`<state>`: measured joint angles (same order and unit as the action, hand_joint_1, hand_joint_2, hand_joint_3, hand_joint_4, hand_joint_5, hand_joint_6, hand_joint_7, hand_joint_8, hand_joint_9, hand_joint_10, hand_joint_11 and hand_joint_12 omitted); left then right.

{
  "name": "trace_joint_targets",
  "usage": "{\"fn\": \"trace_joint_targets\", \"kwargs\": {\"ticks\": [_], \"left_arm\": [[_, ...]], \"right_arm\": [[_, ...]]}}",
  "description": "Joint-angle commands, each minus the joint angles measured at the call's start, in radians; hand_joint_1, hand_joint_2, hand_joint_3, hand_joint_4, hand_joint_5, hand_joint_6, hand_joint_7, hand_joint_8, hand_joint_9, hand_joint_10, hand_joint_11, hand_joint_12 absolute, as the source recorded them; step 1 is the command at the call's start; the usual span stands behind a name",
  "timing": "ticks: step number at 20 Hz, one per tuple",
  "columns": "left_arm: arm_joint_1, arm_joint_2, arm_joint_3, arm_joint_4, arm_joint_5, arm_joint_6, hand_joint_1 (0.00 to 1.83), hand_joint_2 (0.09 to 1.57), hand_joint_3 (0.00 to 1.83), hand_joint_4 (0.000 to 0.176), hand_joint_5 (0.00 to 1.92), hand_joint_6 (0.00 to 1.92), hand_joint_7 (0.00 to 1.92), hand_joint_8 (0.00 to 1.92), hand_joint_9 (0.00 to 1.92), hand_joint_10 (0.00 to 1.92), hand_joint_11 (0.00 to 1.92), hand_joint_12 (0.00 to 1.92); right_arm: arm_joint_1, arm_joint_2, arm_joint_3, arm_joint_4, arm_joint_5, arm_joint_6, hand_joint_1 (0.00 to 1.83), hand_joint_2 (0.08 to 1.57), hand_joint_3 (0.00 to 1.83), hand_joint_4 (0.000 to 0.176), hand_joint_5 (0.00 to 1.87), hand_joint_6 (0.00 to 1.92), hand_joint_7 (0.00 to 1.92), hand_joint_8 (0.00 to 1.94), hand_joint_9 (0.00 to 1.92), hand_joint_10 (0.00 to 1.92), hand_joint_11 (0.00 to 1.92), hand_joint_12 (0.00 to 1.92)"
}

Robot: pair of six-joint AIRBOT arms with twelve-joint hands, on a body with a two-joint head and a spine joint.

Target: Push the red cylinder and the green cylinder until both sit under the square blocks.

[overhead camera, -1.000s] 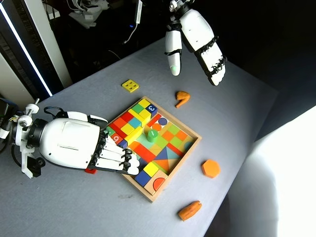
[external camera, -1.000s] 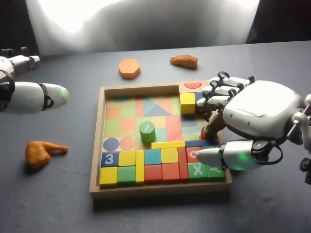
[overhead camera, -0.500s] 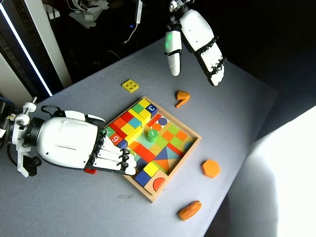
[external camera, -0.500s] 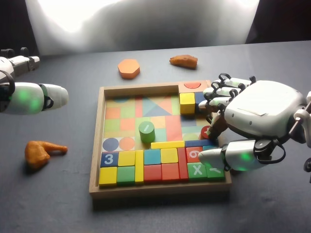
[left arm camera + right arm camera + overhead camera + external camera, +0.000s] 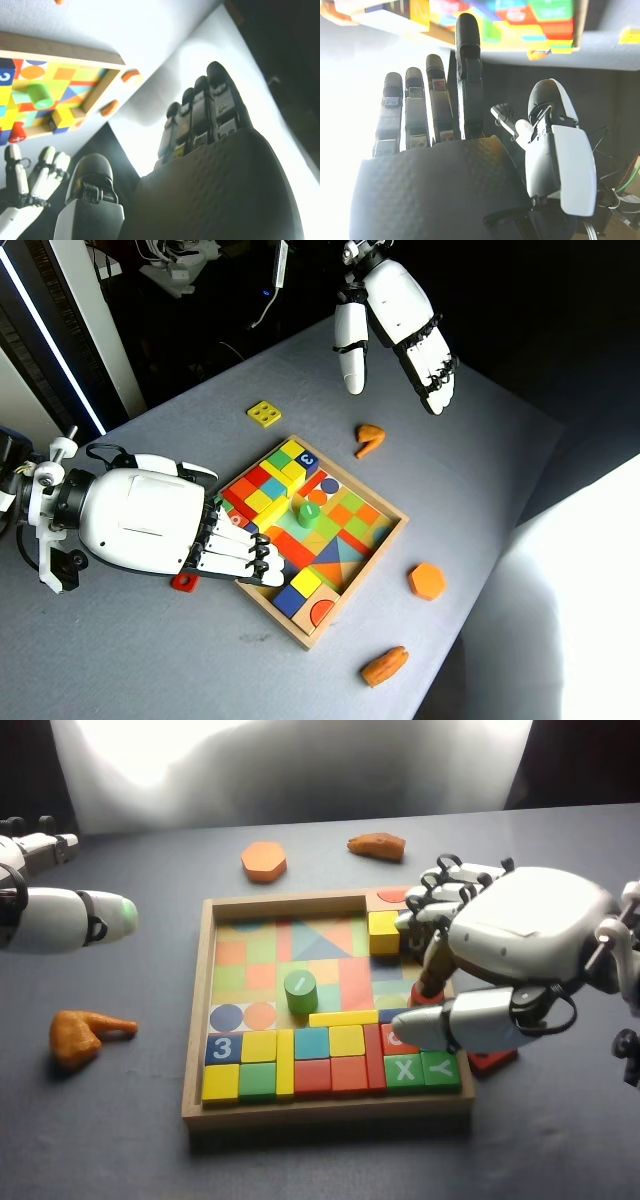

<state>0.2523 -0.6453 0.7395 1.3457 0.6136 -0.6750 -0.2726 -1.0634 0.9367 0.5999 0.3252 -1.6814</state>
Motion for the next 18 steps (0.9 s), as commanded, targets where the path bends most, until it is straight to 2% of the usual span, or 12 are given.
{"fn": "trace_joint_targets", "kwargs": {"ticks": [1,2,4,5,6,7,11,12,13,18], "left_arm": [[-0.004,0.009,0.007,0.057,0.015,0.0,0.0,1.21,0.0,0.033,0.01,0.0,0.01,0.0,0.04,0.02,0.0,0.29],[-0.004,0.009,0.008,0.057,0.015,0.0,0.0,1.22,0.0,0.034,0.0,0.0,0.01,0.0,0.04,0.02,0.0,0.3],[-0.004,0.01,0.008,0.057,0.015,0.0,0.0,1.21,0.0,0.037,0.0,0.0,0.0,0.0,0.03,0.01,0.0,0.28],[-0.003,0.01,0.008,0.061,0.015,0.0,0.0,1.21,0.0,0.037,0.0,0.0,0.0,0.0,0.03,0.01,0.0,0.28],[-0.003,0.01,0.009,0.061,0.015,0.0,0.0,1.21,0.0,0.038,0.0,0.0,0.0,0.0,0.02,0.0,0.0,0.18],[-0.003,0.009,0.009,0.062,0.015,0.0,0.0,1.22,0.0,0.034,0.0,0.0,0.0,0.0,0.03,0.01,0.0,0.26],[-0.003,0.009,0.01,0.063,0.009,0.0,0.0,1.21,0.0,0.033,0.0,0.0,0.0,0.0,0.02,0.0,0.0,0.26],[-0.003,0.009,0.011,0.063,0.005,0.0,0.0,1.21,0.0,0.033,0.0,0.0,0.0,0.0,0.02,0.0,0.0,0.26],[-0.003,0.009,0.012,0.063,0.003,-0.05,0.0,1.22,0.0,0.035,0.0,0.0,0.0,0.0,0.03,0.0,0.0,0.3],[-0.004,0.007,0.013,0.063,-0.002,-0.049,0.0,1.21,0.0,0.036,0.0,0.0,0.0,0.0,0.02,0.0,0.0,0.31]], "right_arm": [[0.02,0.001,-0.002,-0.019,0.095,0.001,0.0,1.16,0.0,0.0,0.96,0.0,0.3,0.0,0.13,0.0,0.0,0.1],[0.036,-0.019,0.004,-0.02,0.1,-0.005,0.0,1.17,0.0,0.0,0.95,0.0,0.29,0.0,0.12,0.0,0.0,0.05],[0.047,-0.071,0.034,-0.019,0.129,-0.008,0.01,1.17,0.0,0.0,0.96,0.0,0.31,0.0,0.16,0.0,0.0,0.17],[0.048,-0.097,0.051,-0.019,0.139,-0.008,0.01,1.17,0.0,0.0,0.96,0.0,0.31,0.0,0.16,0.0,0.0,0.17],[0.051,-0.125,0.067,-0.019,0.138,-0.009,0.0,1.17,0.0,0.0,0.96,0.0,0.3,0.0,0.15,0.0,0.0,0.23],[0.051,-0.158,0.092,-0.019,0.137,-0.01,0.01,1.17,0.0,0.0,0.96,0.0,0.3,0.0,0.15,0.0,0.0,0.28],[0.049,-0.245,0.17,-0.019,0.144,-0.009,0.06,1.16,0.0,0.0,0.98,0.01,0.33,0.0,0.16,0.01,0.0,0.31],[0.049,-0.256,0.184,-0.019,0.145,-0.006,0.06,1.16,0.0,0.0,0.98,0.01,0.33,0.0,0.16,0.01,0.0,0.31],[0.049,-0.272,0.206,-0.019,0.145,0.009,0.03,1.16,0.0,0.0,0.97,0.0,0.31,0.0,0.16,0.0,0.0,0.28],[0.073,-0.29,0.23,-0.019,0.135,0.005,0.01,1.17,0.0,0.0,0.97,0.0,0.32,0.0,0.16,0.0,0.0,0.28]]}}
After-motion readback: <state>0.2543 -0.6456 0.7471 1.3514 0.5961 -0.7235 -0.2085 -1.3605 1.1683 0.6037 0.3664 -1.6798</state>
